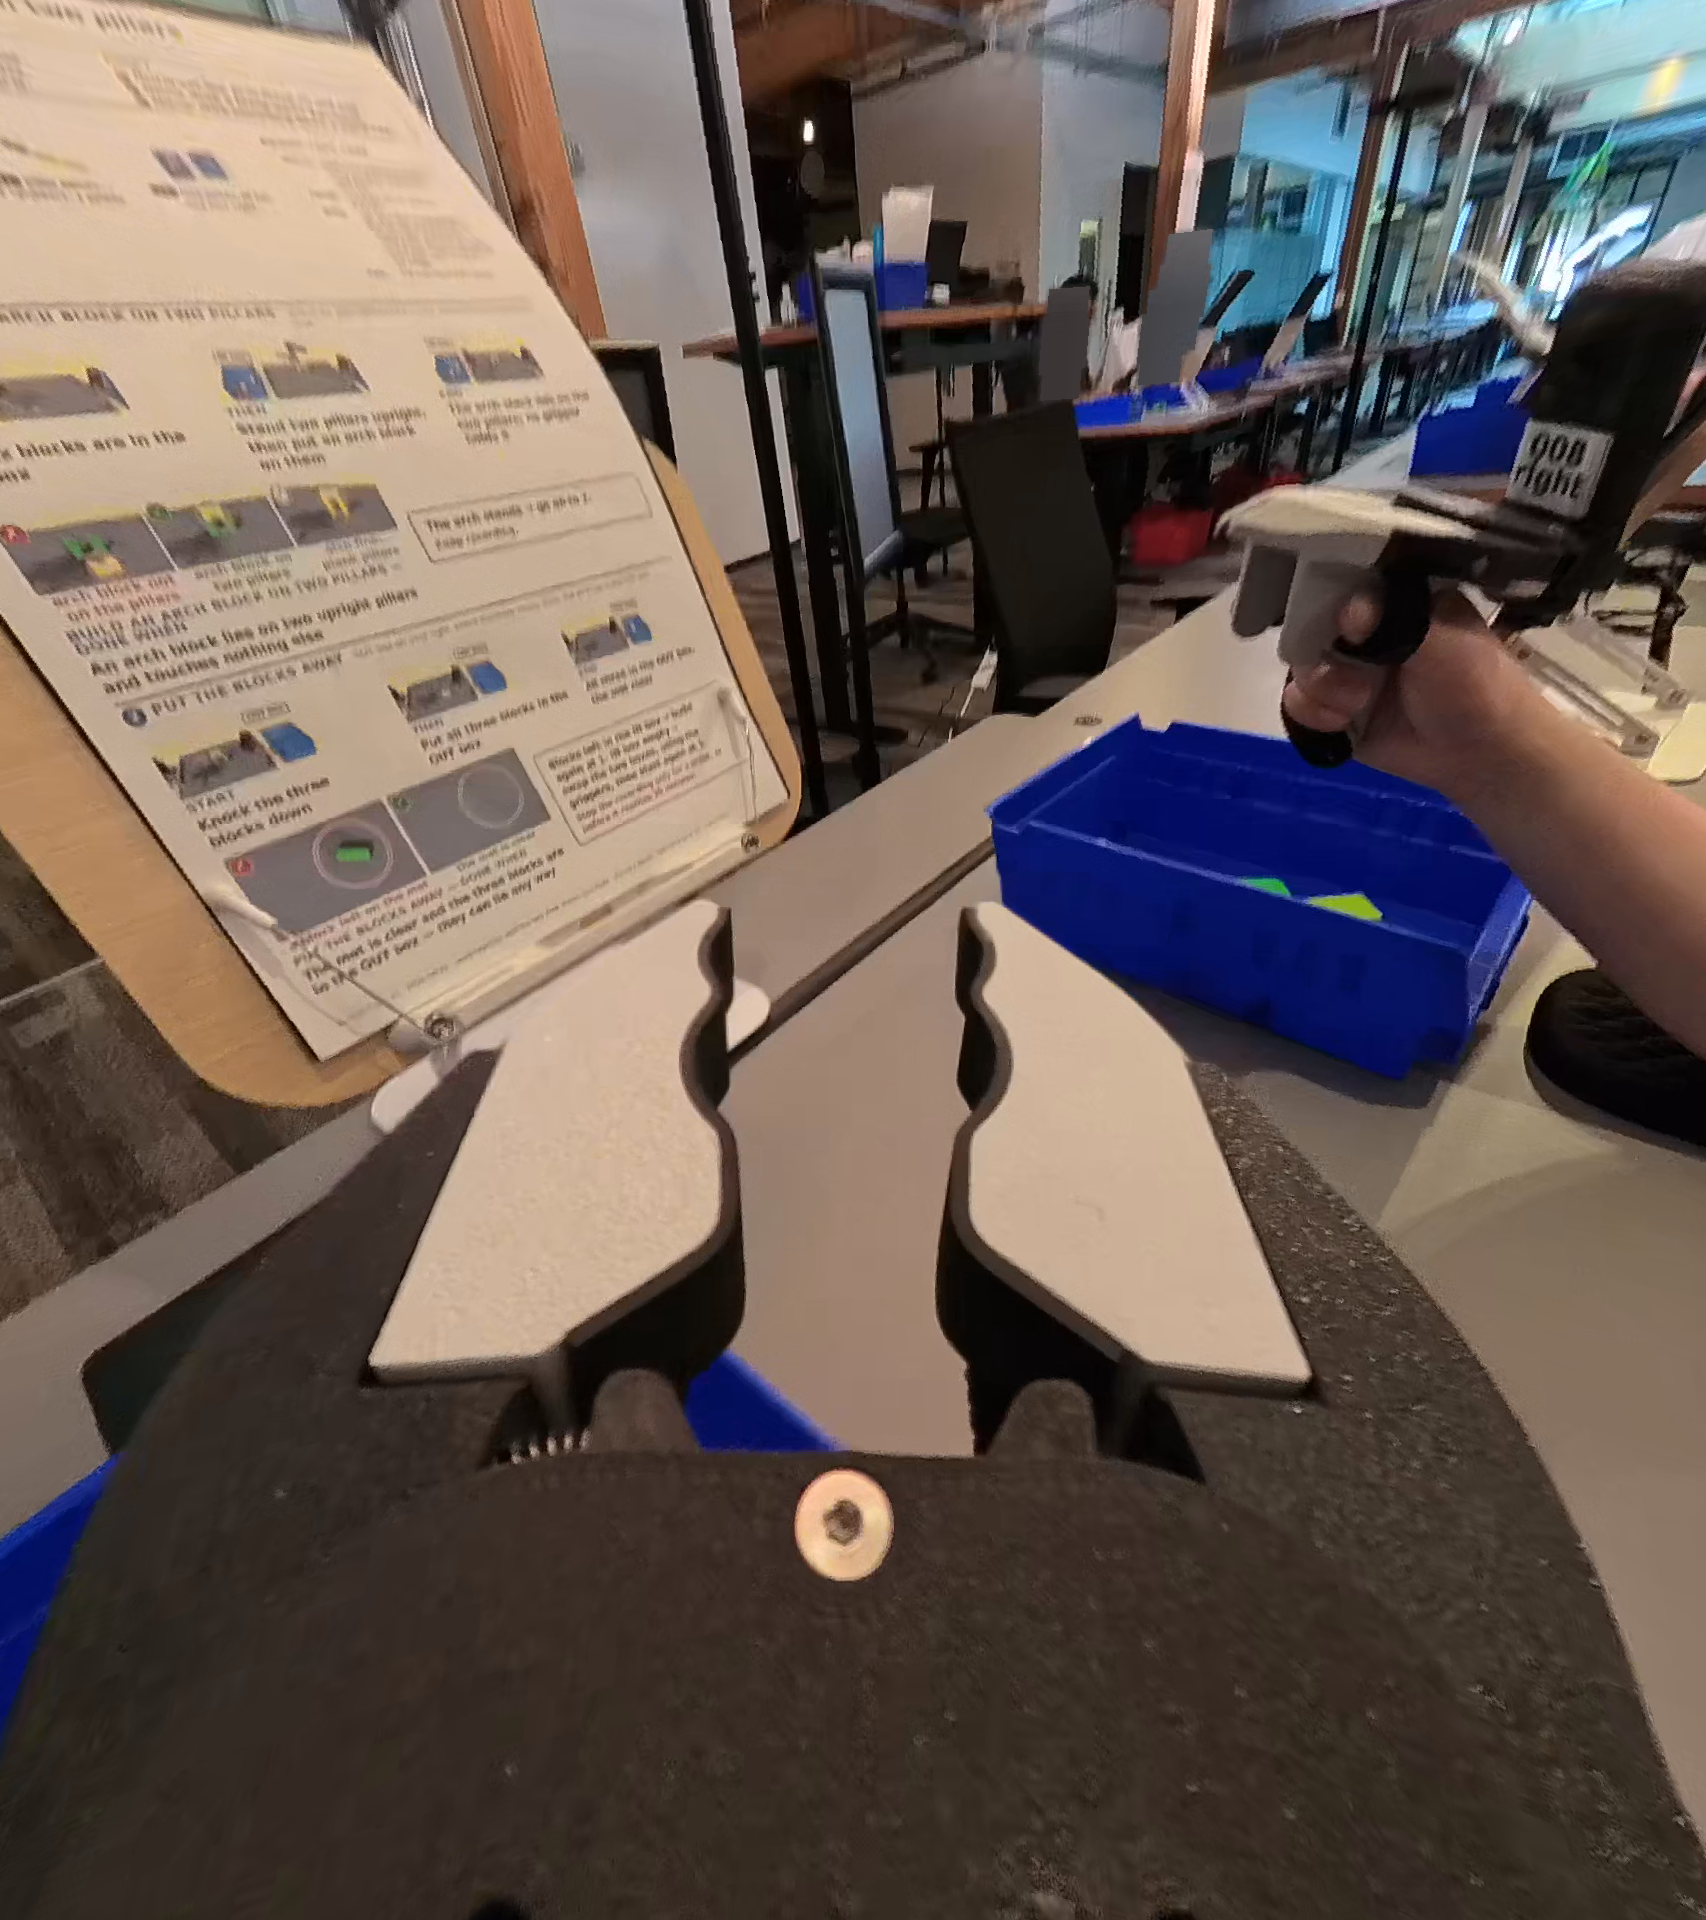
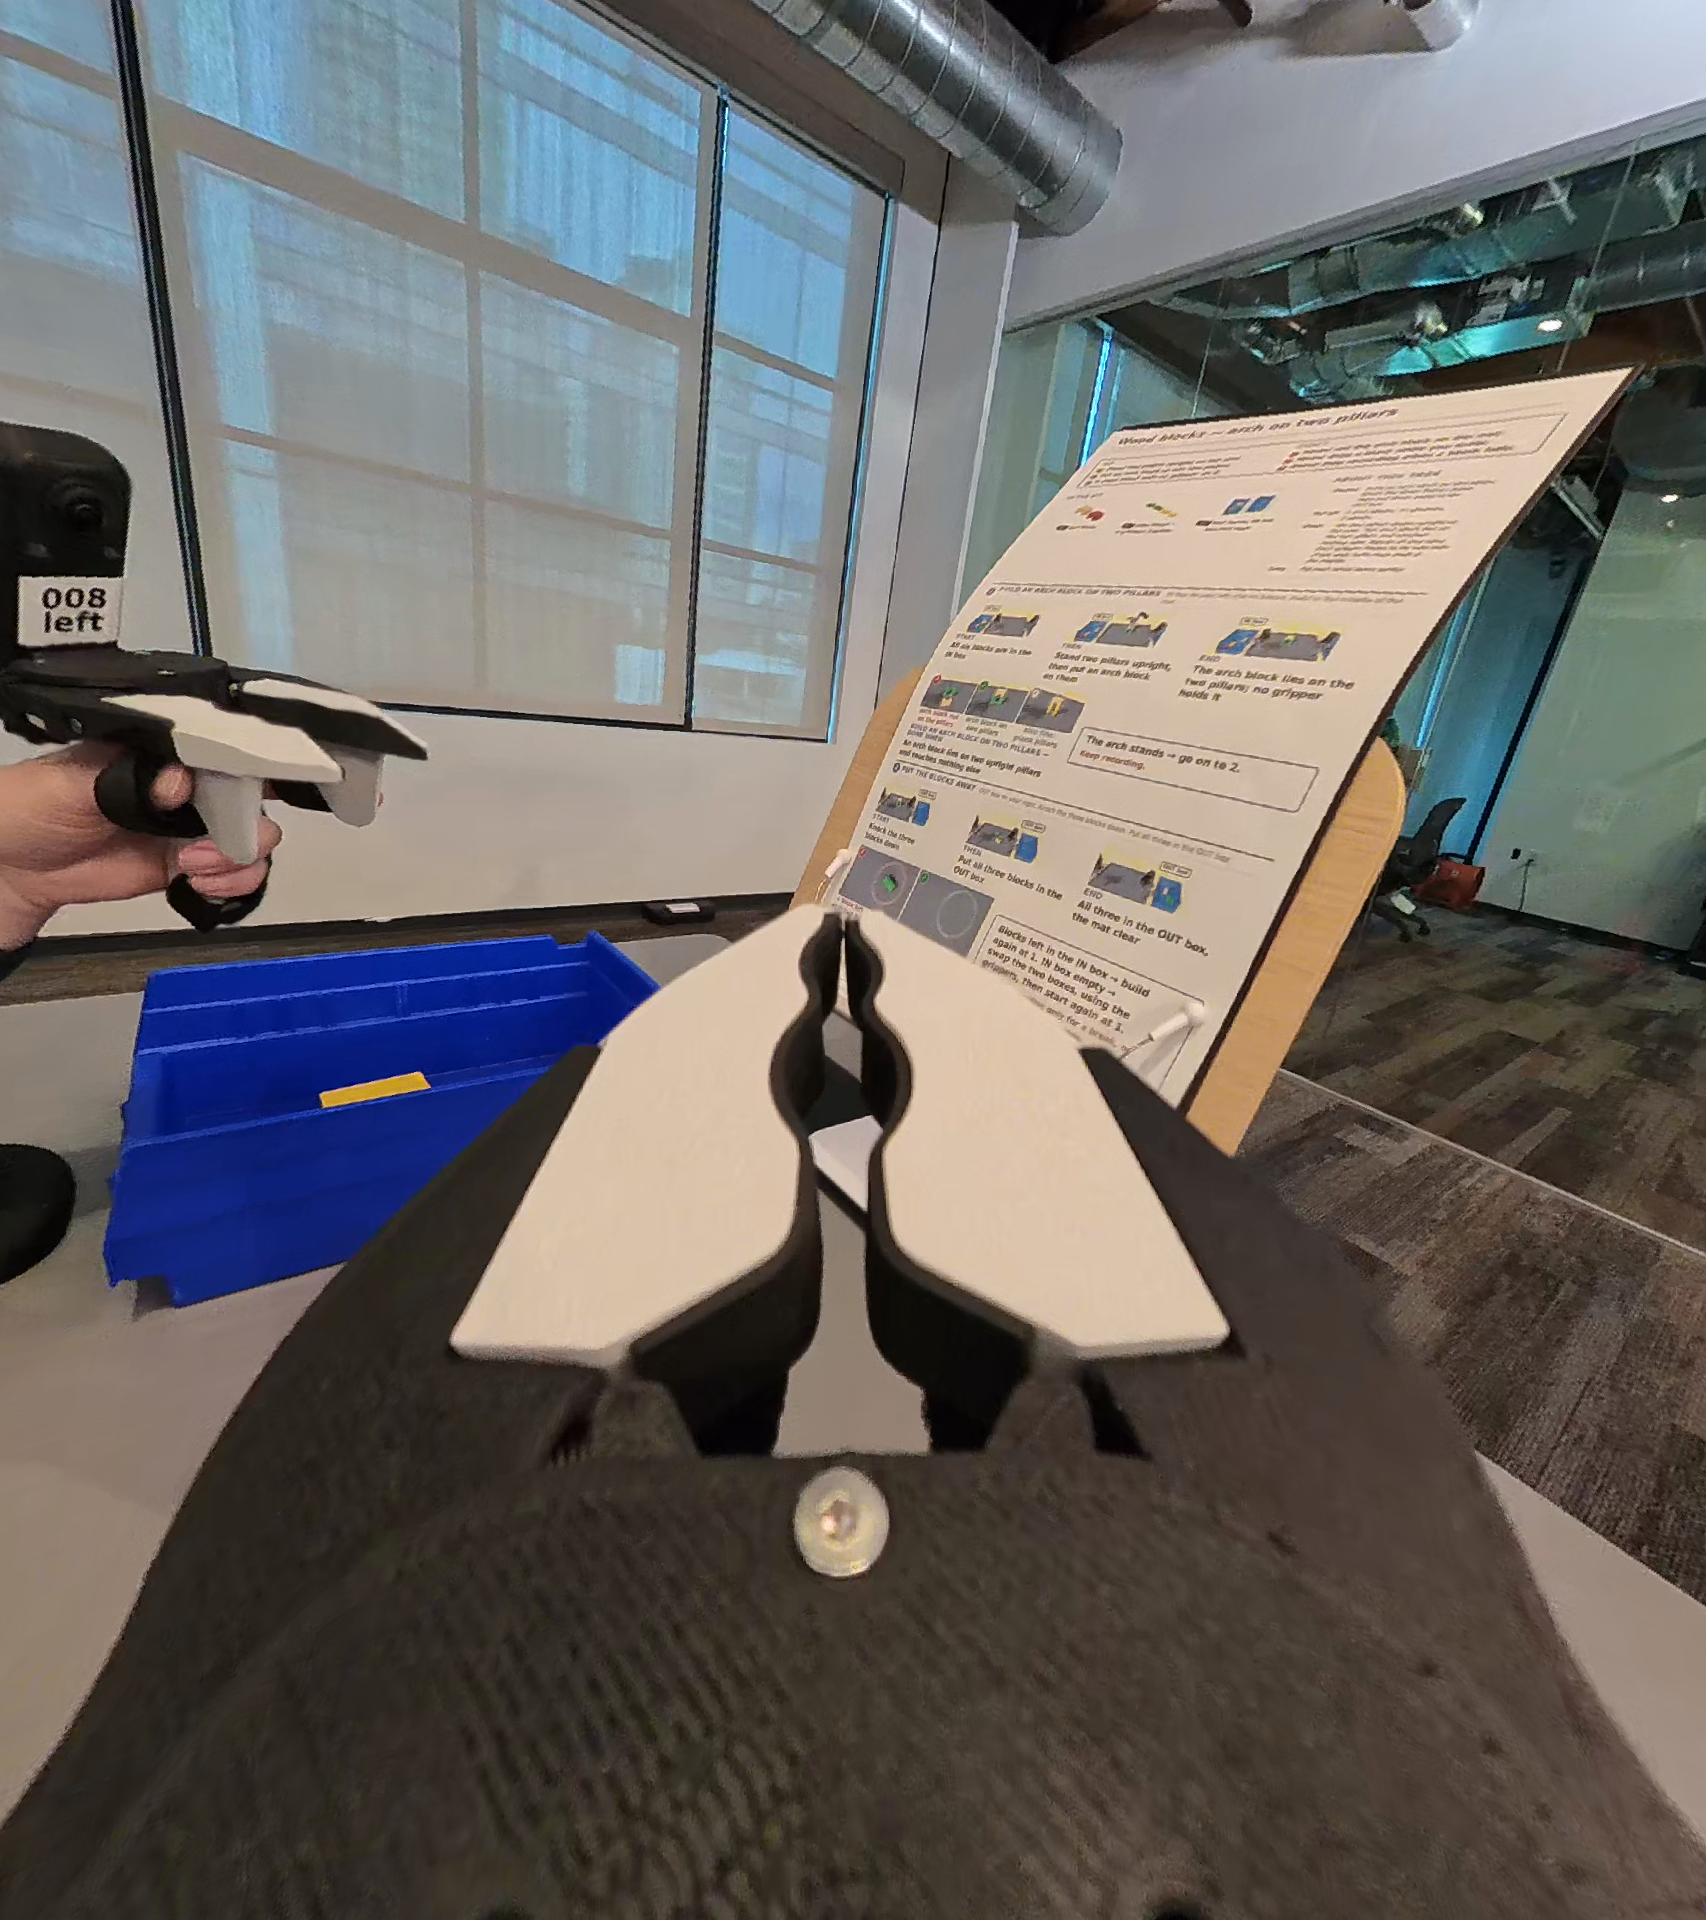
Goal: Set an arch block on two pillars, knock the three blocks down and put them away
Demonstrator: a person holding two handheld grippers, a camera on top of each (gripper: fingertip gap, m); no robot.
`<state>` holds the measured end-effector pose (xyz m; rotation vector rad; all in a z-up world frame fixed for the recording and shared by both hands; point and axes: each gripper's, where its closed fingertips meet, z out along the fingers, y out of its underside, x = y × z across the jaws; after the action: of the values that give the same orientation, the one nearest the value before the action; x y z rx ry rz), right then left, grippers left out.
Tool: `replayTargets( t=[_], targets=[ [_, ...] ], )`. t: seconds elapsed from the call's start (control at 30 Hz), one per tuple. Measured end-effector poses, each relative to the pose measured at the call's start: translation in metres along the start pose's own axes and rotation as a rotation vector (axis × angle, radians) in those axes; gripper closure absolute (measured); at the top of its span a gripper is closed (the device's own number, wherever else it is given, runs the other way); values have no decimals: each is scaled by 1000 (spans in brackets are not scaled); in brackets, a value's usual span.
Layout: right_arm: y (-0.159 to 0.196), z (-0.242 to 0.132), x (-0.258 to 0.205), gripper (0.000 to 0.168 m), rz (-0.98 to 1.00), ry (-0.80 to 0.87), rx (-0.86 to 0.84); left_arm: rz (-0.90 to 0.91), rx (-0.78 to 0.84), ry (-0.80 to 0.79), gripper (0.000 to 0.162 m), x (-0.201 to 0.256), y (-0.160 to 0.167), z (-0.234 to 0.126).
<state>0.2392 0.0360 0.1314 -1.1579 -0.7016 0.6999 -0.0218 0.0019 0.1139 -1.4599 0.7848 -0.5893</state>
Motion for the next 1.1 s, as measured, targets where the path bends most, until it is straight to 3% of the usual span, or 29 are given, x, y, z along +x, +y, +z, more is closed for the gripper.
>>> replayTargets(
  t=[0.1, 0.2, 0.33, 0.43, 0.53, 0.63, 0.8, 0.93, 1.1],
  targets=[
    [1, 0, 1, 166, 11, -1, -8, 27, -186, -59, 121, -14, 25, -8],
    [1, -2, 4, 166, 20, 10, -24, 51, -550, -217, 124, -49, 79, -38],
    [8, 0, 7, 166, 28, 17, -52, -125, -1020, -306, 125, -67, 164, -81],
    [16, 2, 7, 166, 20, 17, -89, -247, -1223, -339, 125, -73, 206, -92],
    [19, 3, 6, 166, -1, 19, -117, -374, -1244, -255, 125, -60, 223, -75],
    [19, 3, 5, 166, -10, 19, -118, -372, -1246, -146, 120, -40, 227, -58],
    [18, 2, 5, 166, -6, 17, -120, -372, -1375, -256, 107, -47, 252, -64],
    [22, 4, 5, 166, -20, 20, -141, -504, -1293, -208, 108, -37, 249, -47],
    [28, 6, 1, 165, -58, 16, -180, -594, -1346, -157, 105, -20, 261, -46]
  ],
)
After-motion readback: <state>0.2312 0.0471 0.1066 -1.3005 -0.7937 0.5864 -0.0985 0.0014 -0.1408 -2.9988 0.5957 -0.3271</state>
